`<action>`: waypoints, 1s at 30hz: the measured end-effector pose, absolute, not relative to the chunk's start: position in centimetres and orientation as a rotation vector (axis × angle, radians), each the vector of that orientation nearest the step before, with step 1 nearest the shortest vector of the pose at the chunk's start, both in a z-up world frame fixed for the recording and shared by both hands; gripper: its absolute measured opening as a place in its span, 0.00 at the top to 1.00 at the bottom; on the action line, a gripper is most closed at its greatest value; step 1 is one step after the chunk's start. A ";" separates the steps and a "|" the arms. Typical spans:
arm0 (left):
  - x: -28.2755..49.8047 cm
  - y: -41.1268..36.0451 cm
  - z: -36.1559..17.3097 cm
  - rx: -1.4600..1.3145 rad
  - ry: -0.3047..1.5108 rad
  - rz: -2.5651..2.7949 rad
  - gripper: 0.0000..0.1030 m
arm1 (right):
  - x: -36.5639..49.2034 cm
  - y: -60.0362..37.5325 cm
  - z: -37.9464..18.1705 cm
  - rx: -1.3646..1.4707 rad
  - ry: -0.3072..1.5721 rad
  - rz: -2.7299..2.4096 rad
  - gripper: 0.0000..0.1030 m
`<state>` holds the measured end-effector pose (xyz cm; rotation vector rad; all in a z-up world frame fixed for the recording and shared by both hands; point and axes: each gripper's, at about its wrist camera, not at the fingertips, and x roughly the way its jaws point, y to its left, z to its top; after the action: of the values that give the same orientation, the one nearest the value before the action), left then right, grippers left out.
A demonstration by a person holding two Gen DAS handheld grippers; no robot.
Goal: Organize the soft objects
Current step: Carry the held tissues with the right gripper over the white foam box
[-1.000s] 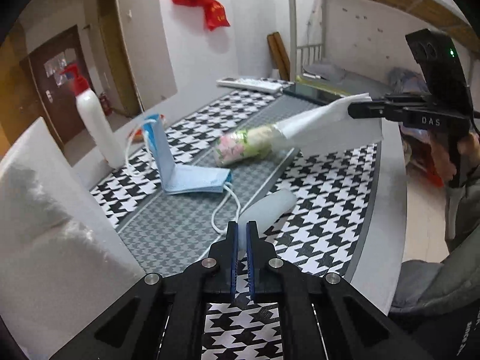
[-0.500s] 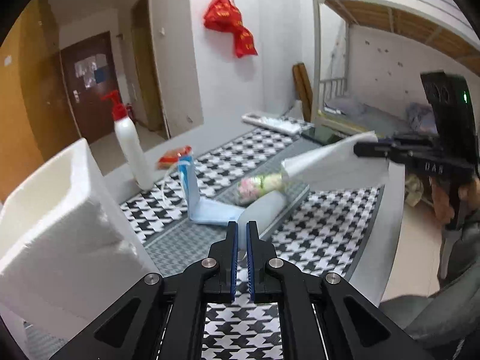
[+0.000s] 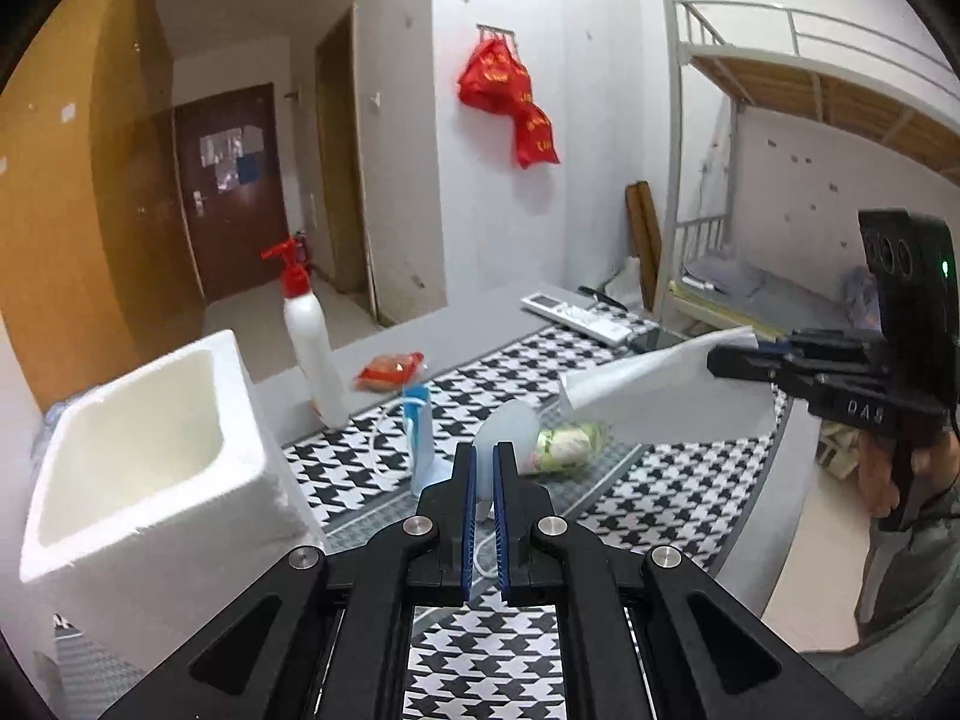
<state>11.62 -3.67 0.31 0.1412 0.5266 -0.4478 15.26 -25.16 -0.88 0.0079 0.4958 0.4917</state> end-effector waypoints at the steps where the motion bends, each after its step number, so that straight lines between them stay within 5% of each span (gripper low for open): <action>1: 11.6 -3.6 0.6 0.130 0.526 -0.438 0.95 | 15.3 -25.0 -0.7 0.007 0.488 0.498 0.91; 30: 11.9 0.7 7.2 0.066 0.383 -0.216 0.95 | 17.6 -20.1 5.2 -0.019 0.360 0.598 0.91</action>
<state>11.89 0.68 7.21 0.0662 0.3832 -0.2159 17.56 -20.09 5.20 -0.0187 0.3598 0.5977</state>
